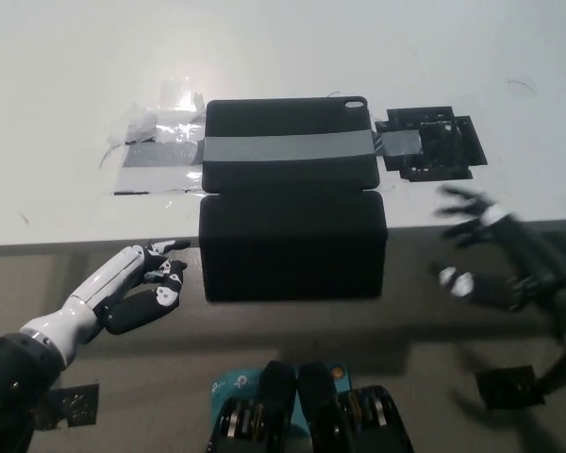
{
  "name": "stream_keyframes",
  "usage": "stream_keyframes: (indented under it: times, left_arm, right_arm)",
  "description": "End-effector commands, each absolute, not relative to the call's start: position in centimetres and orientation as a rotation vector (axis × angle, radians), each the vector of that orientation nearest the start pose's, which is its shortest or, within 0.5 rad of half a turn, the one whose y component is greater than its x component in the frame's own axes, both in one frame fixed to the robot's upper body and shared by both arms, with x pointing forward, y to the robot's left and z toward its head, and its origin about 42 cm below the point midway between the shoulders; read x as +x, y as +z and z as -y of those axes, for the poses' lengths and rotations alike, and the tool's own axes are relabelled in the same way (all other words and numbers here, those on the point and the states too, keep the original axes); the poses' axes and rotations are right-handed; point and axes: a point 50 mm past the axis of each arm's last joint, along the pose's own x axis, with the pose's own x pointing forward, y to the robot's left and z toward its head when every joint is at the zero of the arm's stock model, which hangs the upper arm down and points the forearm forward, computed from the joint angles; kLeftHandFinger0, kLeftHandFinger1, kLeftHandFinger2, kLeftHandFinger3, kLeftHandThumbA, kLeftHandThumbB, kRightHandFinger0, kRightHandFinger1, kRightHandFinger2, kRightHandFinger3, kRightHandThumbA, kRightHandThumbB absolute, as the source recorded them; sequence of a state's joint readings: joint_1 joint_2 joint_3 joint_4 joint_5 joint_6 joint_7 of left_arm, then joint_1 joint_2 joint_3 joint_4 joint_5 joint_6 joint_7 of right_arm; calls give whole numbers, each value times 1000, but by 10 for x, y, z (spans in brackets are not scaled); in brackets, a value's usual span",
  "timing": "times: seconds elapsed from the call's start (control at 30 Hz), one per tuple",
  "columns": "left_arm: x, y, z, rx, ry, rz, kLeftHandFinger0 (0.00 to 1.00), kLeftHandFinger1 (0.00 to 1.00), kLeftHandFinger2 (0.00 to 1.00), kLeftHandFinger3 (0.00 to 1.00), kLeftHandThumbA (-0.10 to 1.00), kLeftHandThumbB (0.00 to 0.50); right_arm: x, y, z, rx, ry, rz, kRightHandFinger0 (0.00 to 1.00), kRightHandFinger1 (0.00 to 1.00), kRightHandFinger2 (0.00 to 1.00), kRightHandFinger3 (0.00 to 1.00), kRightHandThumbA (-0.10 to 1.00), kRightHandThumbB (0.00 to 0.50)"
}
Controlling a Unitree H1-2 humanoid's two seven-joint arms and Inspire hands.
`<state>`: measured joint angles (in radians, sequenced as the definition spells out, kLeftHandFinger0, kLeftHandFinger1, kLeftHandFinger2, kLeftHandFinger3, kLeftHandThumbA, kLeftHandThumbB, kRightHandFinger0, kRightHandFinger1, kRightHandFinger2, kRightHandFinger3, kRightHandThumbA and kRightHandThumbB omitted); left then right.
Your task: The robot uses its right hand to pull the cover of a folded tablet cover kept in the middle of the desk
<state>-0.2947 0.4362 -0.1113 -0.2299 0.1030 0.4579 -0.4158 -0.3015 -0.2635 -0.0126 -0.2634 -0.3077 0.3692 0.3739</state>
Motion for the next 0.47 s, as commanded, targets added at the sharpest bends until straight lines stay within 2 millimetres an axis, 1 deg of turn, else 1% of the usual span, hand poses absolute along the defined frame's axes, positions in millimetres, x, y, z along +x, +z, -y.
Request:
stream_keyframes:
  times: [0.0, 0.03, 0.07, 0.1, 0.13, 0.17, 0.2, 0.23, 0.27, 0.3, 0.33, 0.37, 0.4, 0.43]
  left_arm:
    - [357, 233, -277, 580, -413, -47, 826, 857, 984, 1000, 1000, 114]
    - [358, 233, -278, 579, -413, -49, 826, 855, 982, 1000, 1000, 119]
    - [358, 233, -279, 582, -413, -51, 826, 855, 982, 1000, 1000, 116]
    - [355, 231, -278, 571, -406, -50, 821, 853, 978, 1000, 1000, 109]
    - [355, 231, -278, 571, -406, -50, 818, 852, 976, 1000, 1000, 109]
    - [354, 229, -278, 556, -403, -53, 816, 851, 975, 1000, 1000, 107]
    - [354, 227, -278, 554, -403, -58, 814, 850, 974, 1000, 1000, 117]
    - [354, 227, -279, 556, -400, -61, 809, 843, 966, 1000, 1000, 117]
    - [355, 226, -279, 558, -400, -61, 809, 842, 965, 1000, 1000, 118]
    - [352, 222, -278, 552, -398, -69, 809, 840, 964, 1000, 1000, 114]
    - [352, 222, -278, 551, -398, -69, 809, 839, 963, 1000, 1000, 113]
    - [352, 222, -278, 556, -398, -70, 806, 838, 962, 1000, 1000, 114]
    - [352, 222, -277, 564, -400, -71, 806, 838, 962, 1000, 1000, 123]
    - [352, 222, -277, 564, -400, -71, 806, 838, 962, 1000, 1000, 123]
  right_arm:
    - [361, 260, 285, -490, 126, 166, 716, 798, 921, 1000, 664, 48]
    - [364, 259, 293, -465, 93, 155, 758, 841, 970, 1000, 622, 52]
    - [366, 254, 305, -378, 47, 128, 709, 801, 936, 1000, 499, 29]
    - [373, 244, 317, -337, -5, 78, 680, 791, 933, 1000, 480, 1]
    - [374, 242, 318, -330, -12, 73, 679, 791, 932, 1000, 481, 0]
    - [378, 235, 318, -266, -65, 21, 558, 720, 890, 1000, 639, 33]
    - [378, 235, 316, -273, -62, 19, 576, 718, 870, 1000, 690, 46]
    - [379, 235, 311, -293, -50, 24, 609, 745, 873, 1000, 719, 72]
    - [379, 234, 307, -312, -46, 37, 587, 720, 847, 1000, 724, 88]
    - [377, 233, 304, -342, -28, 45, 575, 706, 843, 1000, 717, 64]
    - [376, 232, 303, -349, -22, 48, 573, 701, 847, 1000, 698, 53]
    - [376, 232, 300, -353, -13, 56, 505, 647, 806, 1000, 621, 42]
    - [376, 231, 298, -374, -1, 59, 502, 649, 814, 1000, 578, 13]
    - [376, 231, 298, -374, -1, 59, 502, 649, 814, 1000, 578, 13]
